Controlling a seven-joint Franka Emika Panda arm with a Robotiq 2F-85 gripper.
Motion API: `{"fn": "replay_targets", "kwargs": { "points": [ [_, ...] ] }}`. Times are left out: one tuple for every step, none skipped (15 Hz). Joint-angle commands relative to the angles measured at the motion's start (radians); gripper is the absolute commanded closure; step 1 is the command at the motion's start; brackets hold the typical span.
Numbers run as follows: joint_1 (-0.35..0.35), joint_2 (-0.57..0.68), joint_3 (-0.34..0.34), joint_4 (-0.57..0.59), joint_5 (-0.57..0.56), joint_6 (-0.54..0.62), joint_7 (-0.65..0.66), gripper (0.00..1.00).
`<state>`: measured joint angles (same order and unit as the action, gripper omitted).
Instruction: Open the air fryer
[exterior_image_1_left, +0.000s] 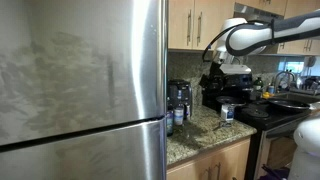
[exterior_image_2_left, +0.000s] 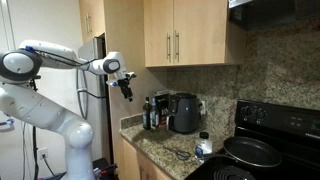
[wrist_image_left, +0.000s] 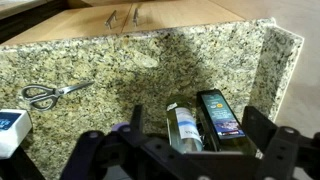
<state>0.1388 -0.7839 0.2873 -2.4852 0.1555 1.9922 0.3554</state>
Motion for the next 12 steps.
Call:
{"fn": "replay_targets", "kwargs": {
  "points": [
    [0.0,0.001,0.0,0.002,-0.001,-0.002,0.0,0.0],
    [-0.013,0.002,0.01,-0.005,-0.02,0.011,0.008,0.0],
    [-0.038,0.019,0.018,-0.014,-0.051,0.04,0.017,0.0],
    [-0.086,0.04,0.03,-0.027,-0.09,0.082,0.065,0.0],
    [-0.122,0.066,0.015,-0.043,-0.118,0.121,0.093,0.0],
    [-0.152,0.093,0.001,-0.056,-0.139,0.158,0.122,0.0],
    [-0.185,0.127,-0.014,-0.064,-0.151,0.2,0.151,0.0],
    [-0.216,0.164,-0.021,-0.068,-0.156,0.249,0.185,0.0],
    [-0.235,0.219,-0.036,-0.059,-0.143,0.298,0.205,0.0],
    [-0.248,0.271,-0.042,-0.037,-0.125,0.32,0.234,0.0],
    [-0.213,0.171,-0.043,-0.071,-0.146,0.268,0.192,0.0],
    [-0.225,0.215,-0.055,-0.067,-0.147,0.299,0.21,0.0]
  ]
}}
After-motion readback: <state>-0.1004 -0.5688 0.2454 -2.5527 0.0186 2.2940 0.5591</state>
